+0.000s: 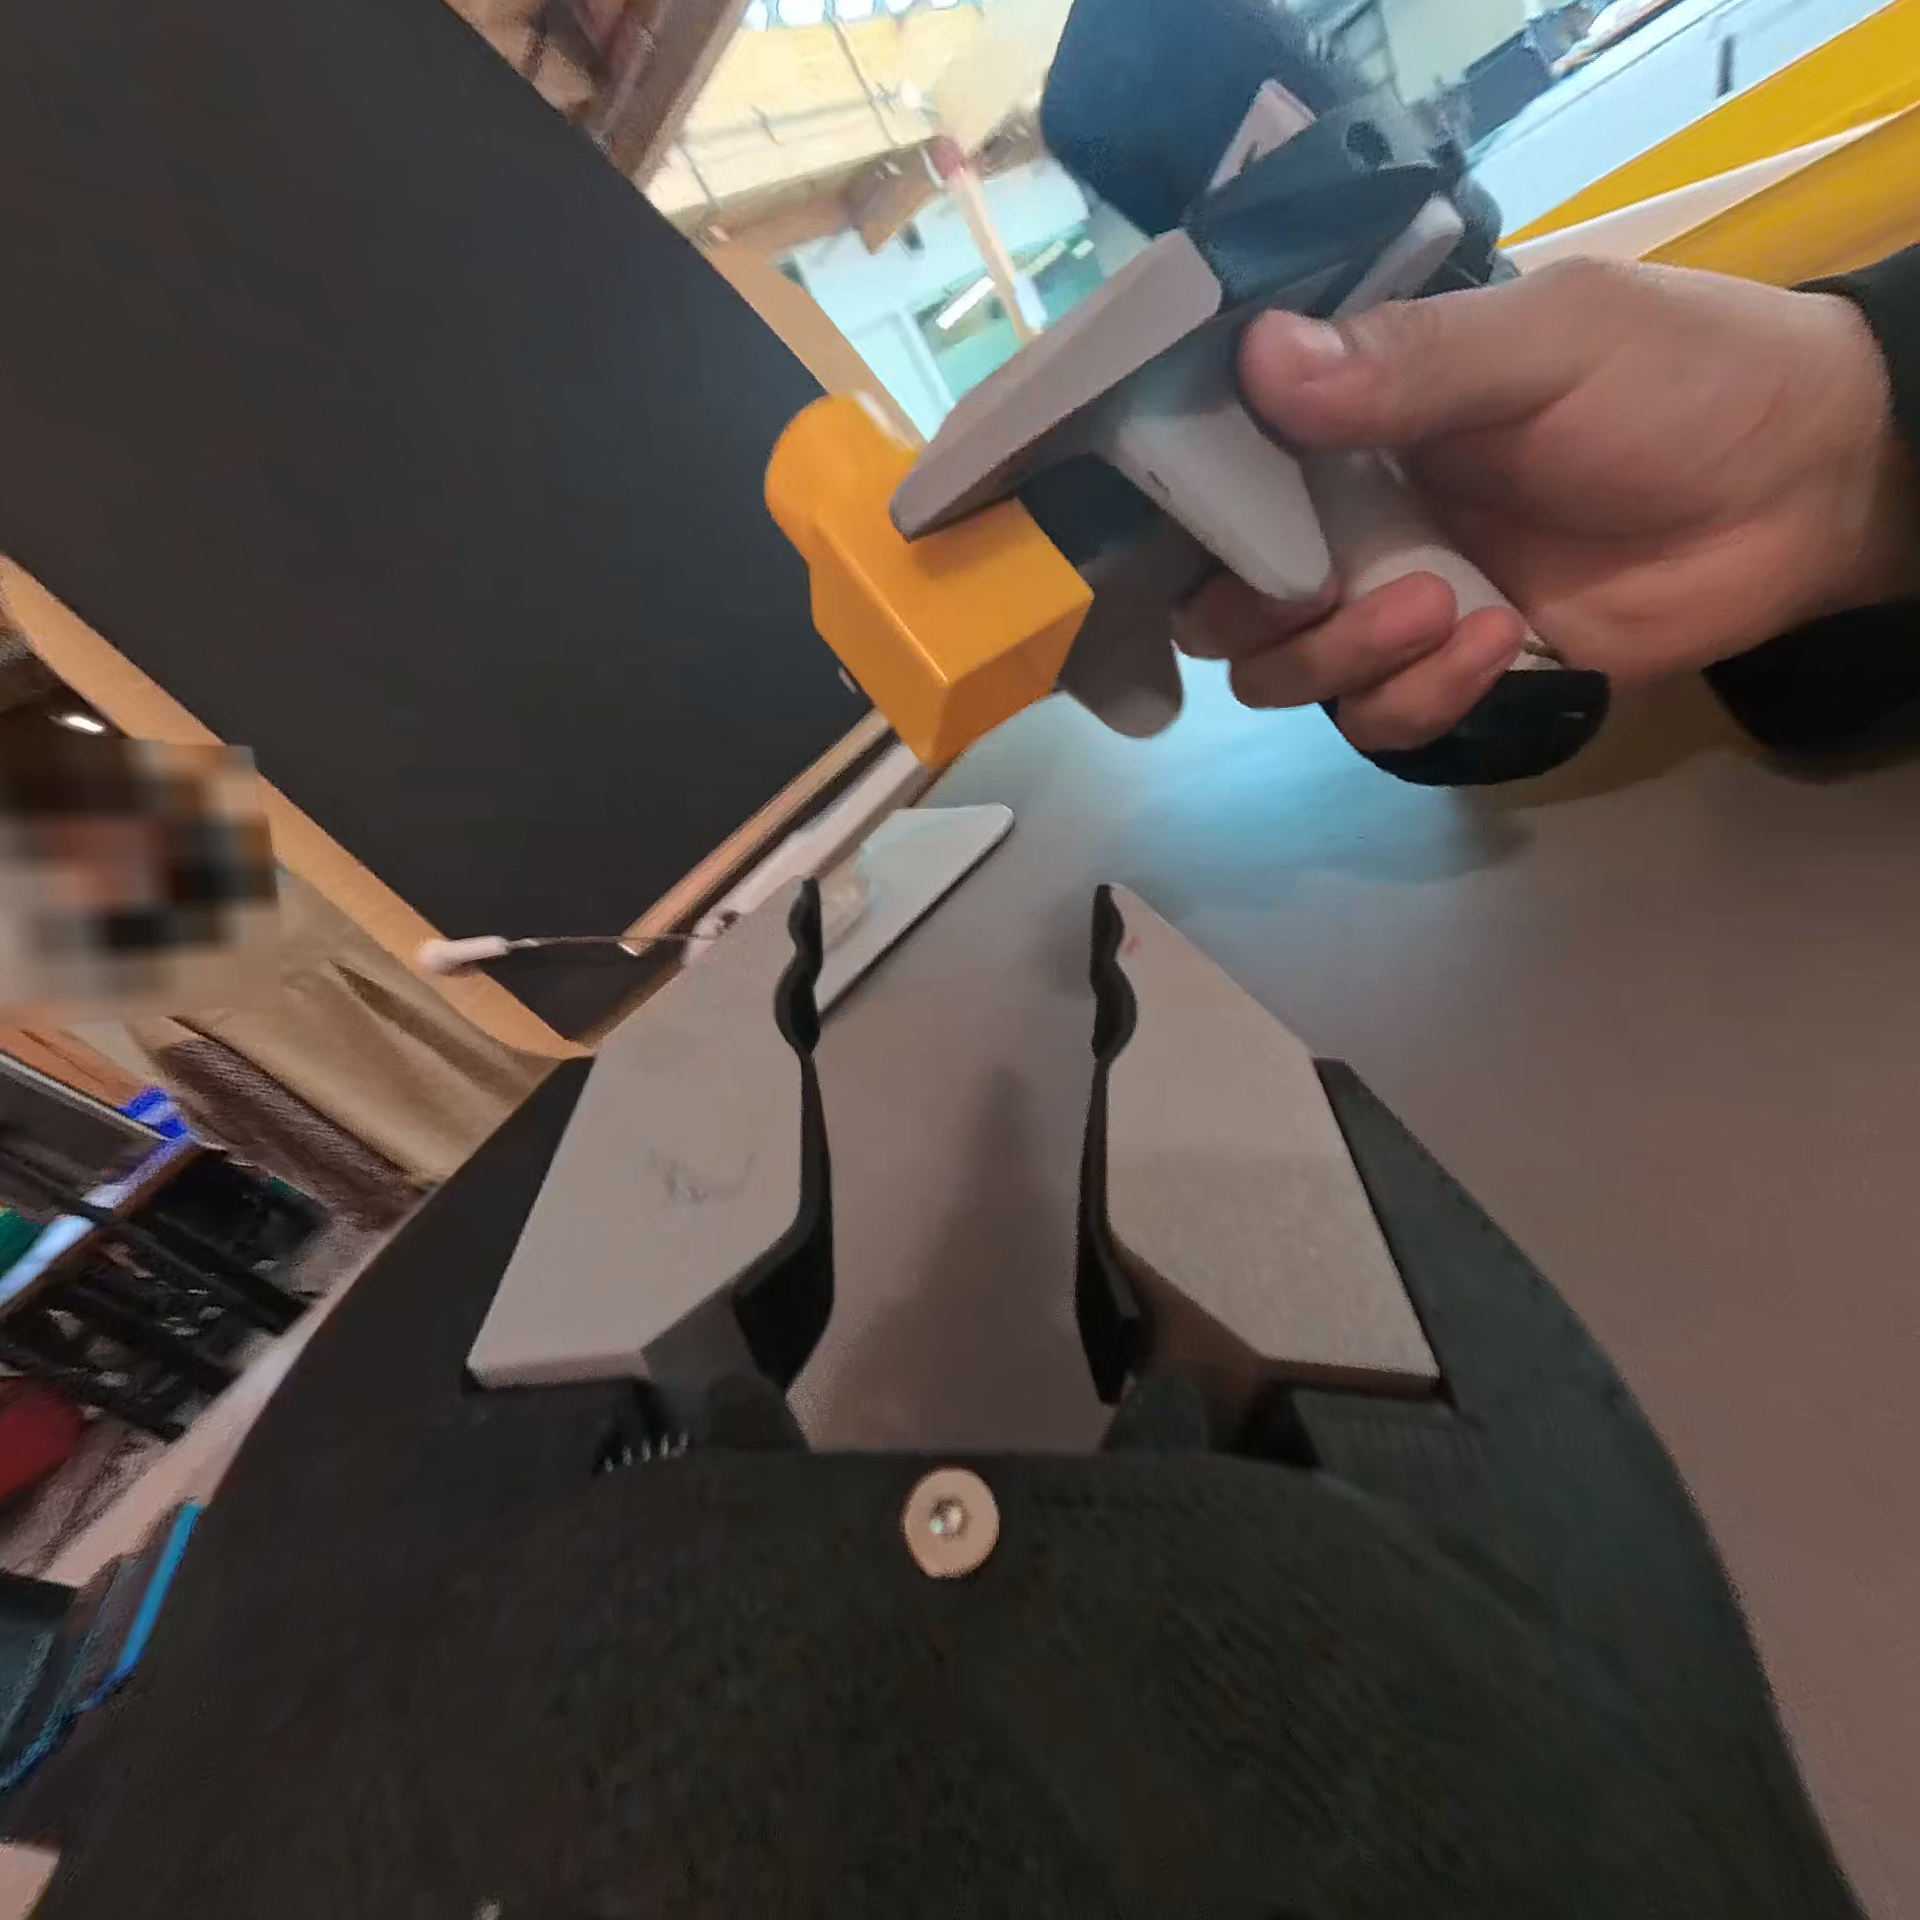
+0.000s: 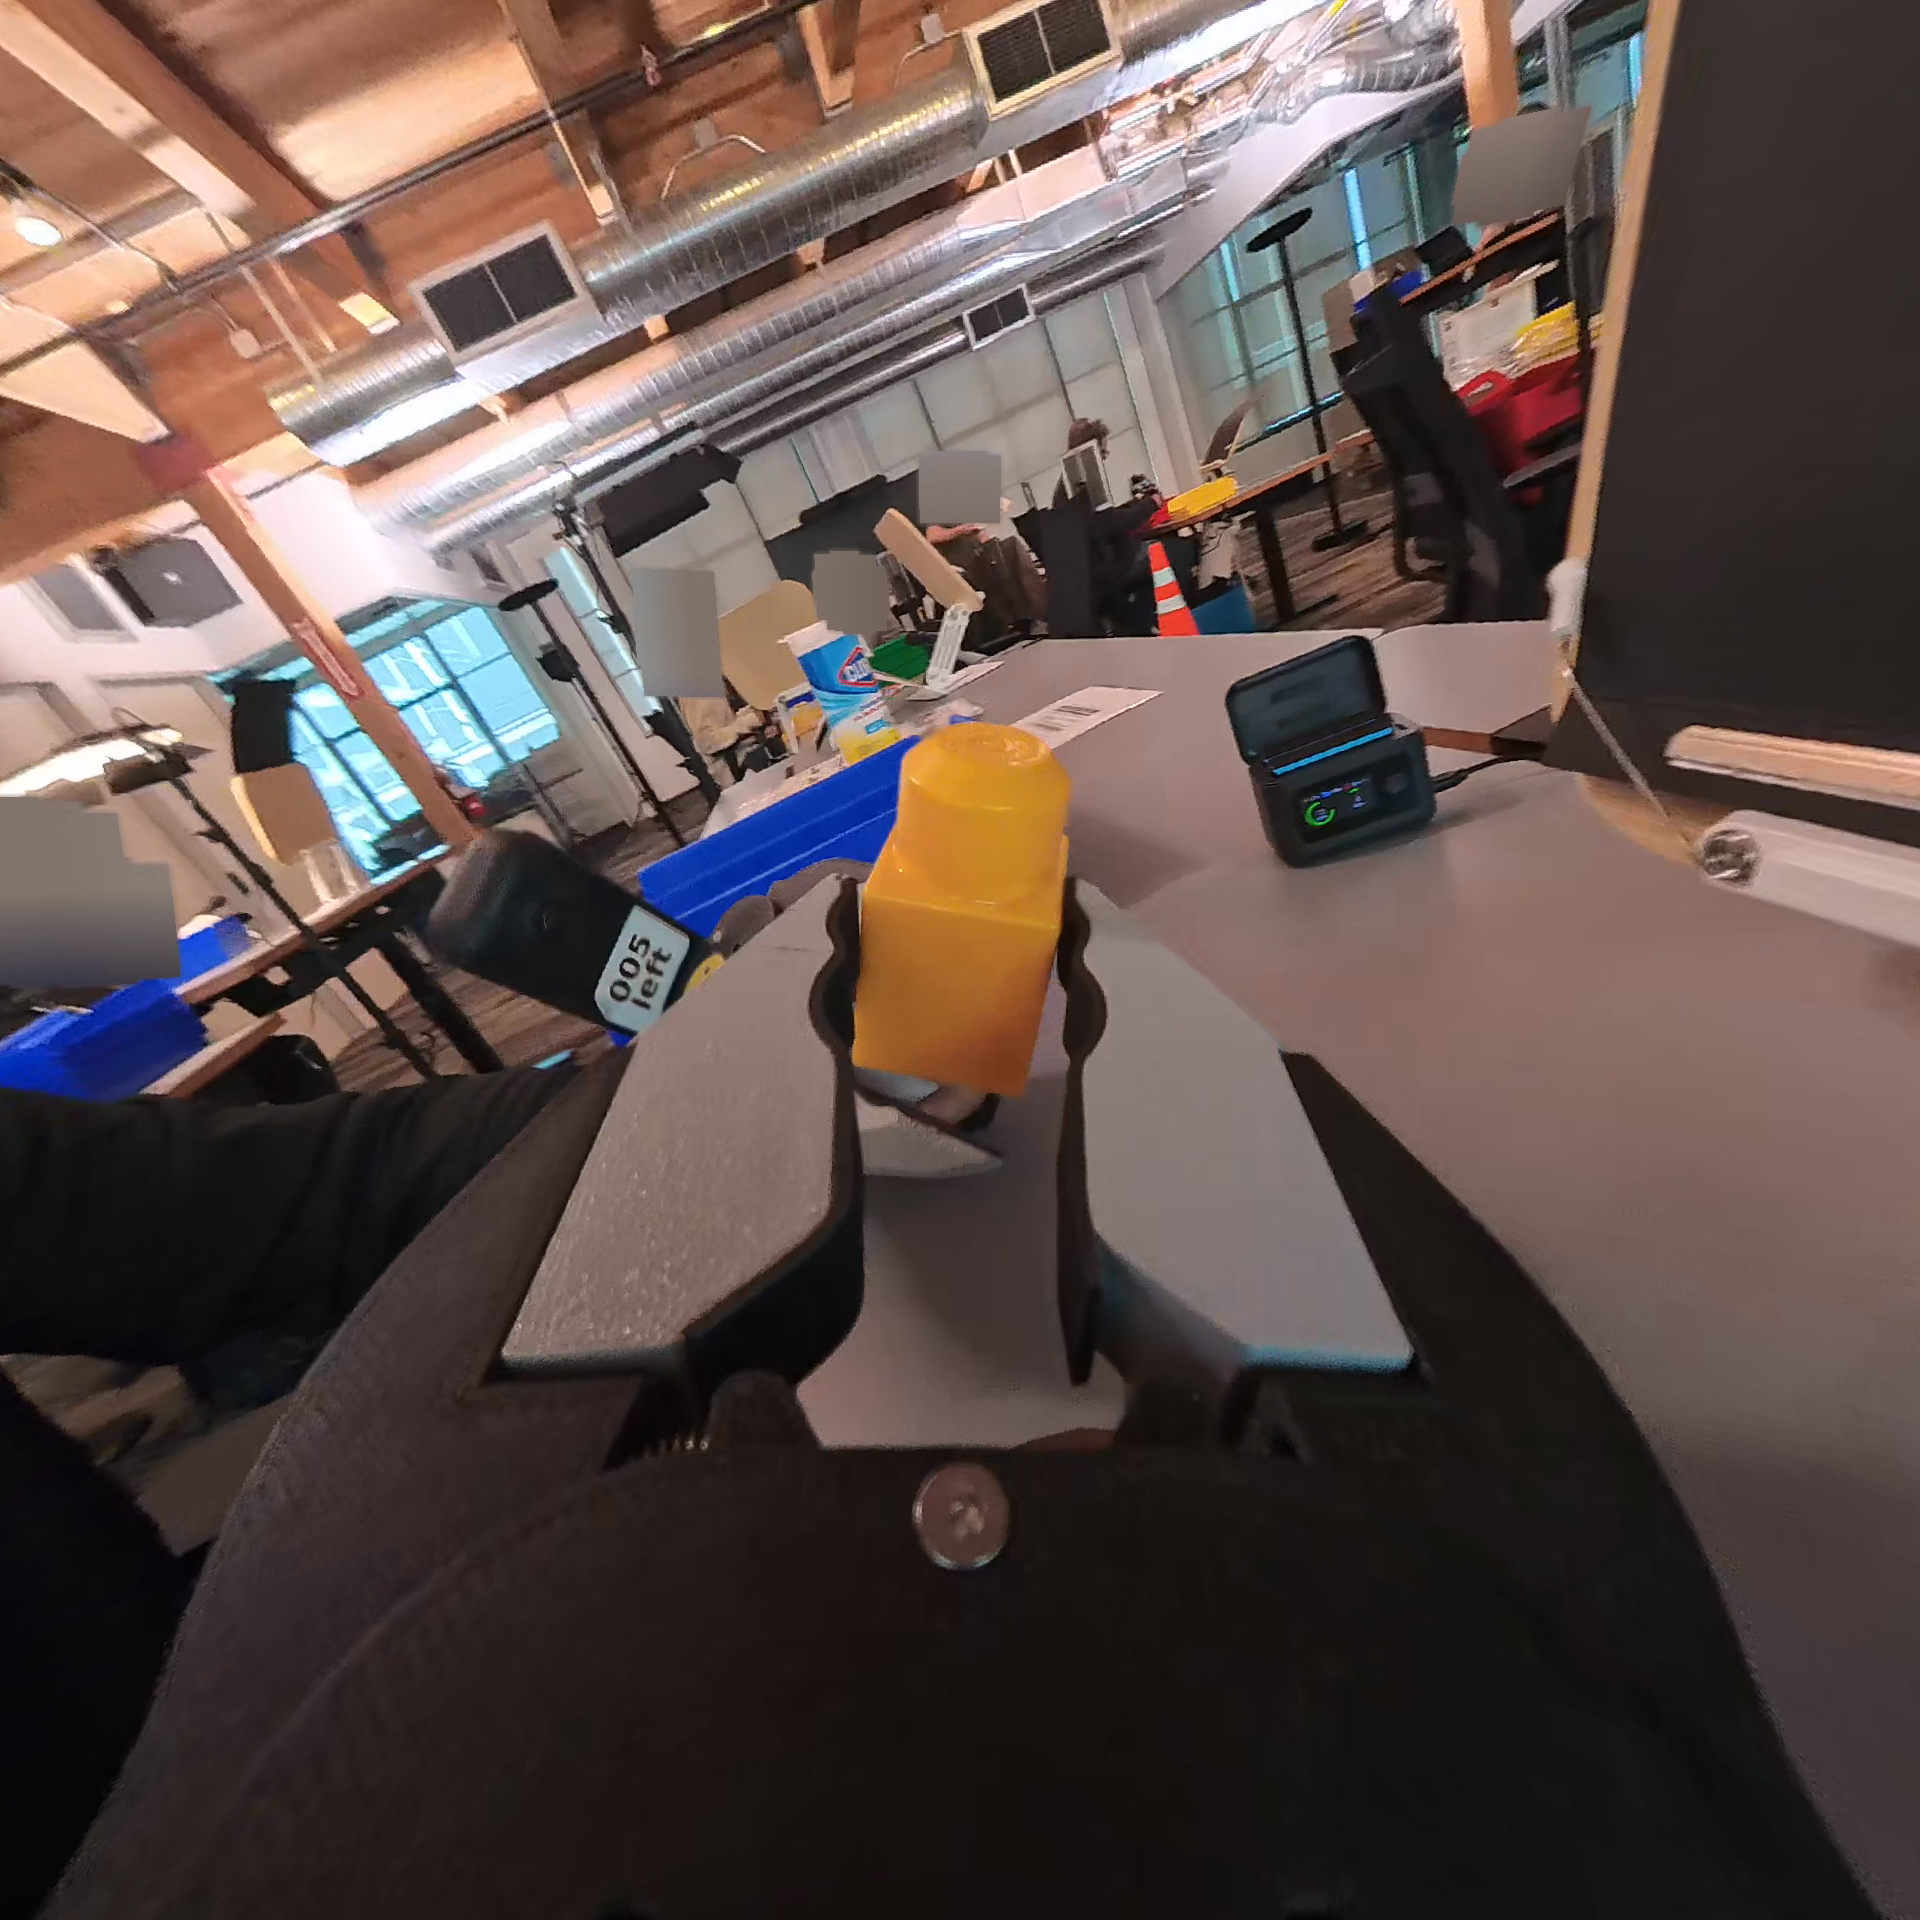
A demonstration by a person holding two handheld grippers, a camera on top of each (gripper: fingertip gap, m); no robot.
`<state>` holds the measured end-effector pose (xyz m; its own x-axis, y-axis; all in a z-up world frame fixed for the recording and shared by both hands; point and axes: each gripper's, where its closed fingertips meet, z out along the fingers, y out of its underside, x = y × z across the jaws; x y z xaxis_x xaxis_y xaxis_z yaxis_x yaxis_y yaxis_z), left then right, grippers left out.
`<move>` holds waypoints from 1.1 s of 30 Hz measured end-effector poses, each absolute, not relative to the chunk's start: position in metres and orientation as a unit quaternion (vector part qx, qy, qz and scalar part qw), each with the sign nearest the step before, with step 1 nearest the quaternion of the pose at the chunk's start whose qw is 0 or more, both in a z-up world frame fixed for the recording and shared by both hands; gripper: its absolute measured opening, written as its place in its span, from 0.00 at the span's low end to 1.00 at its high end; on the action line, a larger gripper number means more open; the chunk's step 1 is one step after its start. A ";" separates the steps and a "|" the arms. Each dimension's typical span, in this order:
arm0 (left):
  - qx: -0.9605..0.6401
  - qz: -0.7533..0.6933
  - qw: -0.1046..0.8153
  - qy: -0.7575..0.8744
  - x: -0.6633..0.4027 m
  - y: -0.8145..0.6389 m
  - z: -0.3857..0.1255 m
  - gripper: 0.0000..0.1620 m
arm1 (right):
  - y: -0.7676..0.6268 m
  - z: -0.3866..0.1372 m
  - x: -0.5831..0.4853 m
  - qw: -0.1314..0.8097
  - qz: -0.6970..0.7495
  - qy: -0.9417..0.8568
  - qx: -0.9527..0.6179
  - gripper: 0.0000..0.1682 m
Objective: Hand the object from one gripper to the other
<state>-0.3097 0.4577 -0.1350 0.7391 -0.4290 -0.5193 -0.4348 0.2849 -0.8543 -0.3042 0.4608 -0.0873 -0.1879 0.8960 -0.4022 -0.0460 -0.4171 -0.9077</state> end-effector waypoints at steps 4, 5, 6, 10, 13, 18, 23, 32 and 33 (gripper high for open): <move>-0.569 0.013 0.738 0.362 -0.295 0.447 -0.119 0.28 | 0.462 -0.091 -0.309 0.341 0.680 -0.369 -0.534 0.20; -0.573 0.013 0.740 0.353 -0.292 0.447 -0.118 0.28 | 0.460 -0.093 -0.311 0.328 0.689 -0.364 -0.534 0.20; -0.575 0.021 0.743 0.341 -0.292 0.449 -0.116 0.27 | 0.457 -0.095 -0.312 0.315 0.698 -0.360 -0.533 0.20; -0.567 0.038 0.757 0.322 -0.292 0.447 -0.106 0.23 | 0.456 -0.098 -0.315 0.290 0.726 -0.333 -0.527 0.21; -0.584 0.045 0.755 0.295 -0.297 0.452 -0.105 0.26 | 0.459 -0.097 -0.314 0.293 0.736 -0.313 -0.524 0.20; -0.579 0.079 0.752 0.304 -0.296 0.453 -0.107 0.25 | 0.462 -0.102 -0.318 0.280 0.755 -0.258 -0.534 0.20; -0.601 0.078 0.740 0.290 -0.303 0.459 -0.113 0.24 | 0.455 -0.104 -0.324 0.266 0.763 -0.263 -0.528 0.20; -0.578 0.170 0.717 0.349 -0.318 0.459 -0.108 0.21 | 0.445 -0.103 -0.327 0.309 0.709 -0.348 -0.530 0.20; -0.571 0.190 0.715 0.356 -0.319 0.459 -0.108 0.21 | 0.444 -0.103 -0.327 0.315 0.703 -0.357 -0.529 0.20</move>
